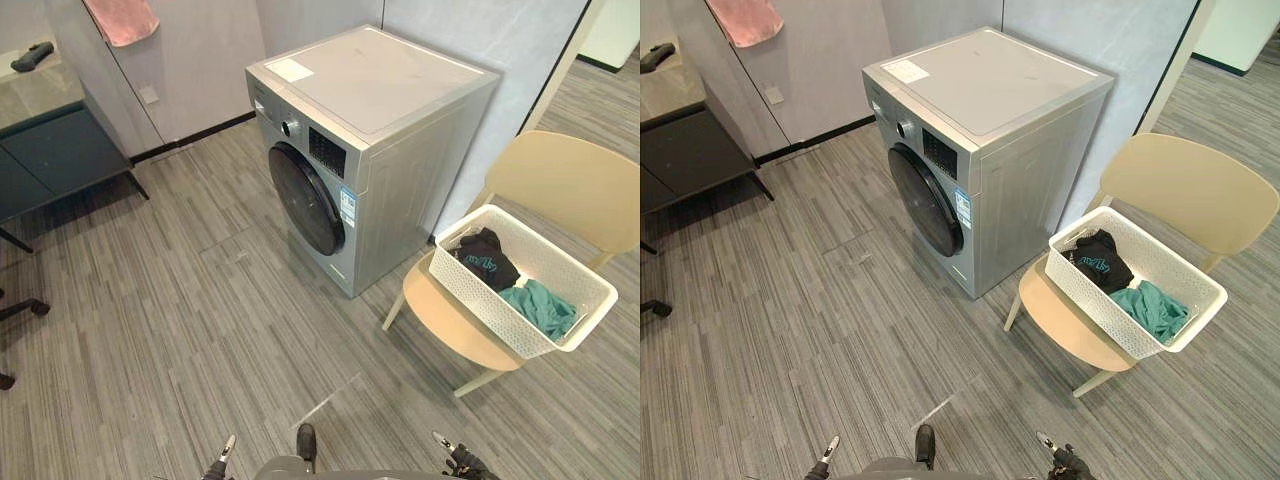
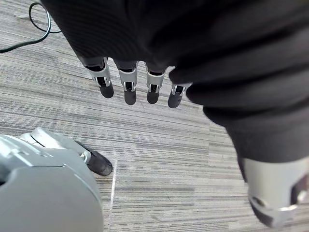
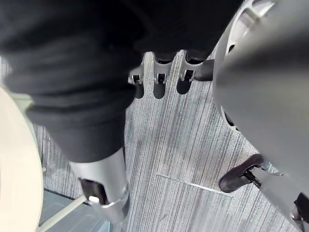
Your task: Pick up the laundry basket with both hands and put the clothes into the washing machine.
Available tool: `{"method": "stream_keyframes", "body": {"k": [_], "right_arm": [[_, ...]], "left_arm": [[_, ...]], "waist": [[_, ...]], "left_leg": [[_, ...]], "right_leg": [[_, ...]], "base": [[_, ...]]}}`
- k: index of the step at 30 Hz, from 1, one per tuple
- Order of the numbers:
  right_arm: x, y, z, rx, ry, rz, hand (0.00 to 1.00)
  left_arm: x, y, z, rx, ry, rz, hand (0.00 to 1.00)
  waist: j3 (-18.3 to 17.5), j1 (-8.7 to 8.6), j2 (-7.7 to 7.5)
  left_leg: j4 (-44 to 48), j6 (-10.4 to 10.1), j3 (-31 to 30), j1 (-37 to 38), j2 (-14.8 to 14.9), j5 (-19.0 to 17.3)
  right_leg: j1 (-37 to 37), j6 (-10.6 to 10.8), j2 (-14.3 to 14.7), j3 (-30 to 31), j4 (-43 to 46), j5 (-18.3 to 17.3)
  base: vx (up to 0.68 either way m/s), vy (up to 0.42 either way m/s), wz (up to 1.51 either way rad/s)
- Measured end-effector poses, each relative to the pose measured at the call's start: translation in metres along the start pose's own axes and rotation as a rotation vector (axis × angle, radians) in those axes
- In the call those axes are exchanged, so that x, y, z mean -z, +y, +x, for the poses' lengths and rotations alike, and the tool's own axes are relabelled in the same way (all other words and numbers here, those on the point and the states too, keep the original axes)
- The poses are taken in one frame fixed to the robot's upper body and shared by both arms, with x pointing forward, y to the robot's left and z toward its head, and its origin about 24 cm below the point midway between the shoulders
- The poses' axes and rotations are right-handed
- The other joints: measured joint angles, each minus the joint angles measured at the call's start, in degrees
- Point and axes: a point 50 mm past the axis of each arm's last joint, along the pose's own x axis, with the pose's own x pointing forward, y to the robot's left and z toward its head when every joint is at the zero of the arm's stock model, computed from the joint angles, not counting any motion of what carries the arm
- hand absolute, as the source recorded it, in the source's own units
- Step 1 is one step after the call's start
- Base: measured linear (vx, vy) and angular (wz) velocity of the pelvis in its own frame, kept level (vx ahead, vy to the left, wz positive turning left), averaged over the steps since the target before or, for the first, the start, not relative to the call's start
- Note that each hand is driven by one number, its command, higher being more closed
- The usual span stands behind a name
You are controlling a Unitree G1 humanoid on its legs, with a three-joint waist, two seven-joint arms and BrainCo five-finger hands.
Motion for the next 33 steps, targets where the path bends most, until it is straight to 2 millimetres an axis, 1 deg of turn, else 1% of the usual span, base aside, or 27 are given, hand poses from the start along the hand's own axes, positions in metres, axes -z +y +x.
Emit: {"method": "stream_keyframes", "body": {"k": [2,3,4,5,6,7,8,9,10,12,13,15,17,19,20,21,22,23,24,25,26,27,28,29,30,31,33], "right_arm": [[-0.003,0.001,0.001,-0.004,-0.005,-0.024,0.00],[-0.004,-0.003,0.000,0.008,-0.005,-0.029,0.00],[-0.001,-0.008,-0.001,0.021,-0.001,-0.029,0.00],[-0.004,-0.015,-0.002,0.035,-0.006,-0.036,0.00],[-0.010,-0.025,-0.004,0.065,-0.043,-0.037,0.00],[-0.010,-0.031,-0.006,0.075,-0.053,-0.033,0.00],[-0.010,-0.027,-0.005,0.064,-0.056,-0.032,0.00],[-0.005,-0.014,-0.004,0.021,-0.054,-0.031,0.00],[0.004,0.002,-0.003,-0.030,-0.038,-0.019,0.00],[0.019,0.014,-0.004,-0.063,0.002,0.011,0.00],[0.020,0.017,-0.005,-0.074,-0.002,0.049,0.00],[0.017,0.015,-0.005,-0.073,-0.020,0.049,0.00],[0.015,0.010,-0.006,-0.061,-0.034,0.055,0.00],[0.014,0.007,-0.006,-0.052,-0.038,0.065,0.00],[0.015,0.006,-0.006,-0.048,-0.038,0.068,0.00],[0.015,0.006,-0.006,-0.047,-0.038,0.069,0.00],[0.015,0.006,-0.006,-0.046,-0.036,0.065,0.00],[0.017,0.005,-0.007,-0.044,-0.031,0.063,0.00],[0.018,0.007,-0.007,-0.051,-0.034,0.059,0.00],[0.009,0.009,-0.006,-0.053,-0.060,0.055,0.00],[0.006,0.012,-0.006,-0.060,-0.071,0.051,0.00],[-0.006,0.019,-0.004,-0.084,-0.096,-0.002,0.00],[-0.008,0.020,-0.003,-0.089,-0.100,-0.011,0.00],[-0.010,0.025,-0.003,-0.100,-0.101,-0.032,0.00],[-0.013,0.032,-0.002,-0.116,-0.108,-0.039,0.00],[-0.020,0.046,-0.001,-0.151,-0.124,-0.049,0.00],[-0.029,0.060,0.000,-0.176,-0.146,-0.046,0.00]], "left_arm": [[-0.004,0.001,0.000,0.003,-0.015,0.022,0.00],[-0.006,0.002,0.001,0.003,-0.021,0.029,0.00],[-0.009,0.006,0.000,-0.004,-0.031,0.047,0.00],[-0.004,0.008,-0.001,-0.005,-0.019,0.054,0.00],[0.006,0.012,-0.003,-0.013,0.010,0.066,0.00],[0.011,0.013,-0.004,-0.019,0.024,0.066,0.00],[0.011,0.016,-0.004,-0.026,0.028,0.067,0.00],[0.010,0.021,-0.004,-0.040,0.027,0.067,0.00],[0.007,0.026,-0.004,-0.053,0.020,0.051,0.00],[0.007,0.026,-0.004,-0.056,0.019,0.034,0.00],[0.007,0.025,-0.004,-0.053,0.020,0.037,0.00],[-0.003,0.012,-0.001,-0.022,-0.006,0.036,0.00],[-0.025,-0.024,0.004,0.065,-0.081,0.017,0.00],[-0.033,-0.041,0.005,0.107,-0.105,-0.016,0.00],[-0.035,-0.053,0.004,0.144,-0.115,-0.038,0.00],[-0.034,-0.056,0.003,0.147,-0.113,-0.051,0.00],[-0.032,-0.060,0.003,0.154,-0.110,-0.066,0.00],[-0.031,-0.059,0.003,0.150,-0.107,-0.074,0.00],[-0.031,-0.055,0.003,0.139,-0.109,-0.085,0.00],[-0.033,-0.061,0.003,0.153,-0.113,-0.097,0.00],[-0.035,-0.065,0.002,0.164,-0.120,-0.099,0.00],[-0.035,-0.071,0.001,0.183,-0.124,-0.092,0.00],[-0.036,-0.072,0.001,0.185,-0.128,-0.089,0.00],[-0.039,-0.072,0.001,0.188,-0.142,-0.070,0.00],[-0.040,-0.070,0.001,0.186,-0.146,-0.065,0.00],[-0.042,-0.070,0.001,0.190,-0.155,-0.043,0.00],[-0.050,-0.067,0.001,0.188,-0.184,-0.013,0.00]], "waist": [[0.3,0.37,-1.20],[0.3,0.04,-2.40],[0.0,0.16,-3.44],[0.4,0.14,-2.29],[0.5,-0.30,-0.41],[0.4,-0.36,-0.10],[0.4,-0.06,0.10],[0.3,-0.02,0.00],[0.6,0.04,-2.25],[0.8,0.26,-4.26],[0.8,0.19,-4.15],[0.7,-0.08,-3.38],[0.6,-0.47,-2.67],[0.5,-0.84,-2.41],[0.1,-1.69,-1.73],[-0.2,-2.25,-1.19],[-0.8,-2.82,-0.66],[-1.1,-2.75,-0.68],[-1.9,-2.68,-1.29],[-2.2,-2.42,0.94],[-2.1,-2.35,1.07],[-1.3,-1.73,2.36],[-1.2,-1.65,2.47],[-1.1,-0.77,2.46],[-0.9,-0.07,2.00],[-0.6,0.14,1.45],[0.0,0.21,0.03]], "left_leg": [[0.0,1.5,1.0,-1.0,-2.8,-1.3],[0.7,3.3,2.0,-0.9,-5.1,-4.5],[10.3,6.1,4.5,-3.2,-7.1,-6.9],[13.3,6.1,4.6,-3.0,-6.9,-8.3],[13.0,6.8,2.7,-0.3,-6.7,-11.7],[12.0,7.0,1.0,2.0,-6.6,-12.0],[12.0,7.4,0.1,2.3,-6.1,-12.3],[12.1,7.9,-0.7,2.7,-5.3,-12.6],[11.7,8.1,-0.7,3.5,-5.2,-12.8],[10.4,8.2,-0.7,5.6,-5.5,-13.2],[9.8,8.1,-0.9,7.5,-5.6,-14.1],[9.5,7.5,-1.0,9.0,-5.5,-15.6],[8.8,6.4,-0.3,10.7,-5.3,-19.1],[8.9,6.8,-0.9,11.9,-5.5,-19.4],[9.5,6.0,-3.5,14.2,-5.0,-21.0],[10.0,4.6,-4.2,15.1,-4.3,-21.9],[12.7,3.9,-5.1,15.2,-3.2,-22.8],[15.0,2.9,-5.3,15.0,-2.9,-24.0],[22.2,0.3,-5.8,14.2,-3.0,-26.5],[33.4,-1.8,-5.3,9.6,-1.7,-25.9],[39.0,-3.5,-4.5,7.4,-2.3,-22.9],[57.5,-4.8,-3.2,0.6,-0.9,-13.1],[60.2,-5.0,-3.1,-0.4,-0.4,-13.0],[70.7,-4.8,-2.7,-5.1,2.1,-13.1],[73.1,-4.7,-2.4,-7.1,3.3,-13.2],[74.5,-2.7,-1.1,-11.1,6.0,-14.5],[70.5,-1.5,0.9,-14.7,10.2,-15.7]], "right_leg": [[-0.2,0.7,-2.9,-0.9,1.5,-2.4],[-0.9,-0.8,-6.1,-2.6,3.2,-3.7],[-1.1,-6.0,-9.8,-3.5,7.8,-4.6],[-1.5,-10.9,-10.7,-2.8,12.1,-4.8],[-5.7,-18.8,-12.6,4.7,23.8,-1.4],[-10.3,-18.4,-10.7,15.9,31.0,0.2],[-12.9,-15.4,-8.0,20.6,34.2,-1.7],[-18.1,-11.4,-2.2,27.4,39.1,-5.1],[-22.0,-9.8,2.0,30.7,41.6,-7.8],[-25.1,-8.8,5.4,29.8,41.3,-9.8],[-27.0,-8.0,7.8,27.6,39.0,-10.4],[-29.2,-7.7,11.4,24.7,31.4,-10.1],[-30.0,-8.6,15.0,23.1,17.5,-7.2],[-29.9,-9.1,16.2,23.5,13.4,-5.2],[-29.6,-11.9,18.6,23.8,12.6,-2.7],[-29.3,-12.7,19.7,23.6,12.4,-2.2],[-28.6,-14.9,22.9,23.6,9.5,0.5],[-27.7,-16.2,24.3,23.6,6.1,3.2],[-25.2,-19.6,24.8,22.7,1.0,8.7],[-23.9,-20.0,25.8,23.4,2.4,6.9],[-22.9,-19.2,25.4,24.1,2.7,5.3],[-17.5,-18.3,24.5,25.0,2.4,2.4],[-16.5,-18.0,24.3,25.0,2.4,1.9],[-12.7,-17.3,23.2,25.6,2.4,0.5],[-11.6,-17.3,22.7,26.1,2.3,0.5],[-9.5,-17.3,20.8,27.2,1.7,0.5],[-7.6,-16.9,18.3,28.0,0.6,0.5]], "base": [[-0.07,0.105,0.20],[0.06,0.151,0.70],[0.14,0.162,0.81],[0.21,0.206,0.92],[0.26,0.244,0.89],[0.23,0.235,0.86],[0.23,0.186,0.67],[0.14,0.105,0.46],[0.16,0.101,0.40],[0.15,0.054,0.10],[0.28,0.073,-0.08],[0.29,0.060,0.00],[0.35,0.010,0.41],[0.49,-0.024,0.58],[0.67,-0.046,0.70],[0.66,-0.066,0.78],[0.57,-0.068,0.41],[0.72,-0.084,0.38],[0.67,-0.052,0.23],[0.67,-0.024,0.25],[0.84,0.012,0.16],[0.60,0.014,0.14],[0.73,0.026,0.03],[0.34,0.040,-0.11],[0.48,0.085,-0.31],[0.28,0.082,-0.28],[0.32,0.128,-0.28]]}}
